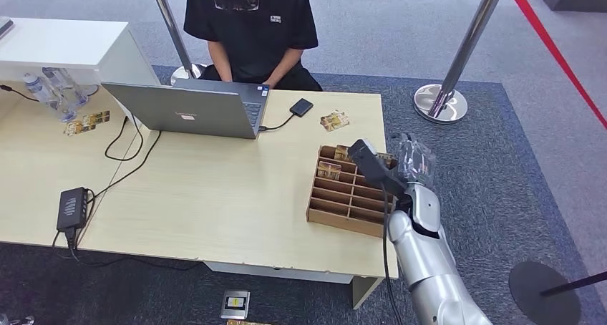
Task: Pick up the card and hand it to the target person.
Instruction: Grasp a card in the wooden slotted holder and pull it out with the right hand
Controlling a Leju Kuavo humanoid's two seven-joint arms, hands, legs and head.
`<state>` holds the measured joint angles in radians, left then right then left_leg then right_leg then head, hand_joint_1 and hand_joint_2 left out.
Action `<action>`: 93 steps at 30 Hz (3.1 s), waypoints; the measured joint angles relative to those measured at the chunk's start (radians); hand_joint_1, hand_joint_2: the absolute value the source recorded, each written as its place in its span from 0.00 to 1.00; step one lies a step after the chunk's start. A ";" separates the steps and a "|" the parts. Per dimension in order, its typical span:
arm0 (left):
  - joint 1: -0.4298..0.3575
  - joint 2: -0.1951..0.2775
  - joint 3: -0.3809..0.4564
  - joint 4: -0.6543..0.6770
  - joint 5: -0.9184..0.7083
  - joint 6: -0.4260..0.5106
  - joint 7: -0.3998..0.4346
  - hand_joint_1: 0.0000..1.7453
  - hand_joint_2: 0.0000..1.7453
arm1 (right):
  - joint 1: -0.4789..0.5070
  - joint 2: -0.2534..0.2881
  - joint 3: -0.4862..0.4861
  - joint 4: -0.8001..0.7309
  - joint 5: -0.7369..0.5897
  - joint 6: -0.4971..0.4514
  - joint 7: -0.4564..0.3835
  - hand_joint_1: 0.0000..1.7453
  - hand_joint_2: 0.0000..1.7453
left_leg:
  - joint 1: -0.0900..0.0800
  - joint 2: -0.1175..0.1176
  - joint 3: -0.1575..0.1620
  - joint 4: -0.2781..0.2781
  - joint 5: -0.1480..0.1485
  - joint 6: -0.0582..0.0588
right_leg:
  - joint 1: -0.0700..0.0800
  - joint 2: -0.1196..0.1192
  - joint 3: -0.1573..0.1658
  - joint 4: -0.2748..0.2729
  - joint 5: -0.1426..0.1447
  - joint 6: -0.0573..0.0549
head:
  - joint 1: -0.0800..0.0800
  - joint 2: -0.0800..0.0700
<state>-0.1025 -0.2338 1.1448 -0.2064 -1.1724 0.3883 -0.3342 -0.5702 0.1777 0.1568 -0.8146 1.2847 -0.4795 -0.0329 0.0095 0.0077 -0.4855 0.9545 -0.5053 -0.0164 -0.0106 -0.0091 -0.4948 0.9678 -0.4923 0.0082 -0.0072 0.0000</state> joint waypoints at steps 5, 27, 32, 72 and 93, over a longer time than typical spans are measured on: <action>0.000 0.000 0.000 0.000 -0.001 0.000 0.000 0.00 0.00 | 0.000 -0.002 0.000 0.000 0.000 0.005 0.003 0.40 1.00 | 0.000 0.000 0.000 0.000 0.000 0.000 | 0.000 0.000 0.000 0.000 0.000 0.000 | 0.000 0.000; 0.000 0.000 0.000 0.000 -0.006 0.007 0.020 0.00 0.00 | -0.025 0.002 0.001 0.061 0.022 0.029 0.015 0.50 1.00 | 0.000 0.000 0.000 0.000 0.000 0.000 | 0.000 0.000 0.000 0.000 0.000 0.000 | 0.000 0.000; 0.000 0.000 0.000 0.000 -0.004 0.009 0.023 0.00 0.00 | -0.034 0.008 0.002 0.077 0.024 0.027 0.018 0.58 1.00 | 0.000 0.000 0.000 0.000 0.000 0.000 | 0.000 0.000 0.000 0.000 0.000 0.000 | 0.000 0.000; 0.000 0.000 0.000 0.000 -0.003 0.010 0.022 0.00 0.00 | -0.040 0.016 -0.007 0.091 -0.012 0.029 -0.012 0.72 1.00 | 0.000 0.000 0.000 0.000 0.000 0.000 | 0.000 0.000 0.000 0.000 0.000 0.000 | 0.000 0.000; 0.000 0.000 0.000 0.000 0.002 0.016 0.022 0.00 0.00 | -0.042 0.025 -0.008 0.086 -0.015 0.031 -0.026 0.64 1.00 | 0.000 0.000 0.000 0.000 0.000 0.000 | 0.000 0.000 0.000 0.000 0.000 0.000 | 0.000 0.000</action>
<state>-0.1028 -0.2338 1.1448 -0.2062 -1.1700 0.4040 -0.3120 -0.6120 0.2030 0.1492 -0.7282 1.2699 -0.4490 -0.0586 0.0096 0.0078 -0.4858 0.9545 -0.5053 -0.0164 -0.0105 -0.0091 -0.4951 0.9678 -0.4920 0.0081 -0.0072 0.0000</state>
